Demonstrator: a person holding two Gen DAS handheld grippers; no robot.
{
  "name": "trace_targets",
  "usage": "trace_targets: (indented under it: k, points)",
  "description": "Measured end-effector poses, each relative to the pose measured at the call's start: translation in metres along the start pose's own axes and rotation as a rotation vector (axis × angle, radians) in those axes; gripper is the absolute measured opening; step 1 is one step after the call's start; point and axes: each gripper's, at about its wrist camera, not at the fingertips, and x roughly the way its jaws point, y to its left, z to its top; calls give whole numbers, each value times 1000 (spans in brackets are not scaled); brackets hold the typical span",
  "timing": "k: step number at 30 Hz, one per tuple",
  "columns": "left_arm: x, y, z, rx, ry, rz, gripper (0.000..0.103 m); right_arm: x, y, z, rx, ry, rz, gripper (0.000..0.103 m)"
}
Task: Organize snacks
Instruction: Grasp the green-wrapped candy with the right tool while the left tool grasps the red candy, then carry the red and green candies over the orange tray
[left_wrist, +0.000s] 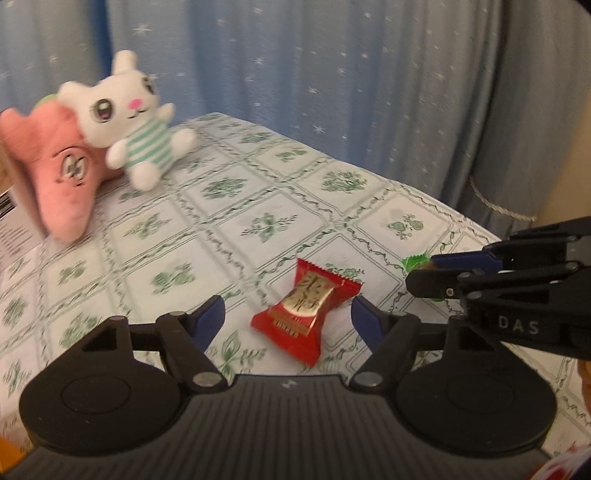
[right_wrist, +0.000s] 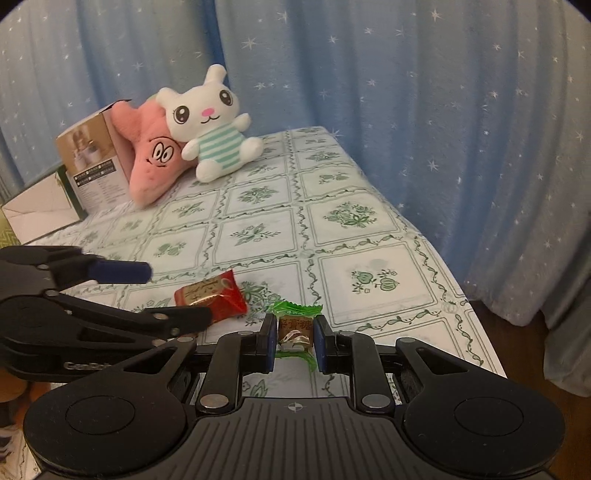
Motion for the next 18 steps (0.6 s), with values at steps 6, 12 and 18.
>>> trace_targets:
  k: [6,12,18]
  points:
    - [21,-7,7,66,30,-43,51,0,-6,0,20,-7,-16,21]
    - [26,-9,5,69,68,-40,26,1,-10,0,31,-5,-26,21]
    - [5,-4,-9,-95,80,4,23,-1,-4,1,24,-6,-5,21]
